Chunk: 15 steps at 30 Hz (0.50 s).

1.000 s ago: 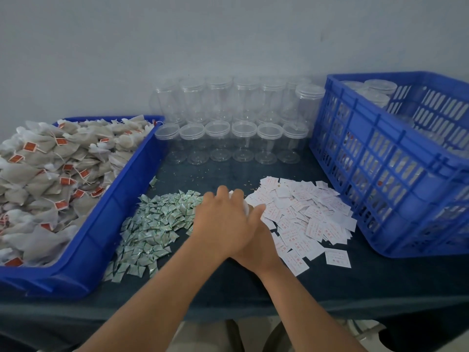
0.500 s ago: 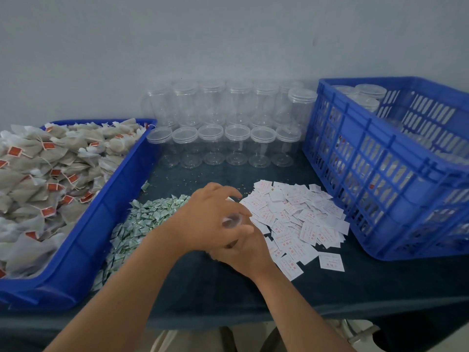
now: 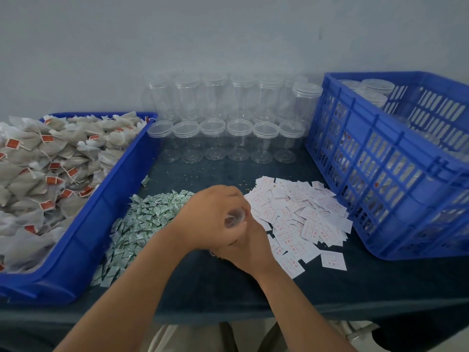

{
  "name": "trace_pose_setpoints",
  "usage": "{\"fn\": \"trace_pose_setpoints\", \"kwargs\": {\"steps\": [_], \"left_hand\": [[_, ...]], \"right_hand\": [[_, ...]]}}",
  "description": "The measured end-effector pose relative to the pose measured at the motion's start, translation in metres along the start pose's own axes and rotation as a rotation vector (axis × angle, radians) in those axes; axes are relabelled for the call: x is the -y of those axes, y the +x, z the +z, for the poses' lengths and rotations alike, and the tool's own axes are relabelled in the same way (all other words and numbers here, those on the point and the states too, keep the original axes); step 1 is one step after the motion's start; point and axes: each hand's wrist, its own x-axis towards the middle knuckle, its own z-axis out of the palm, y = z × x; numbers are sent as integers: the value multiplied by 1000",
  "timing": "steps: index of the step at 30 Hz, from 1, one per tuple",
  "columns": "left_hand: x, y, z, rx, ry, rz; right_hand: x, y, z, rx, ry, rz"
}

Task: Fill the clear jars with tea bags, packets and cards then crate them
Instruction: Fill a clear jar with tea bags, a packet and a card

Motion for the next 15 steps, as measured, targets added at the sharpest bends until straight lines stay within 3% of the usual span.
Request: {"fn": "trace_pose_setpoints", "kwargs": {"steps": [4, 7, 9, 12, 15], "left_hand": [[-5, 1, -10, 96, 33, -1], [-24, 0, 10, 137, 386, -323], [-40, 4, 22, 83, 452, -498], [-36, 6, 34, -119, 423, -390], [-13, 2, 27, -161, 182, -160]], "right_hand": [[6, -1, -2, 21, 22, -24], [4, -1, 1, -2, -200, -95], [5, -1, 3, -71, -316, -158], [7, 1, 2, -269, -453, -366], [6, 4, 0, -255, -335, -392]]}}
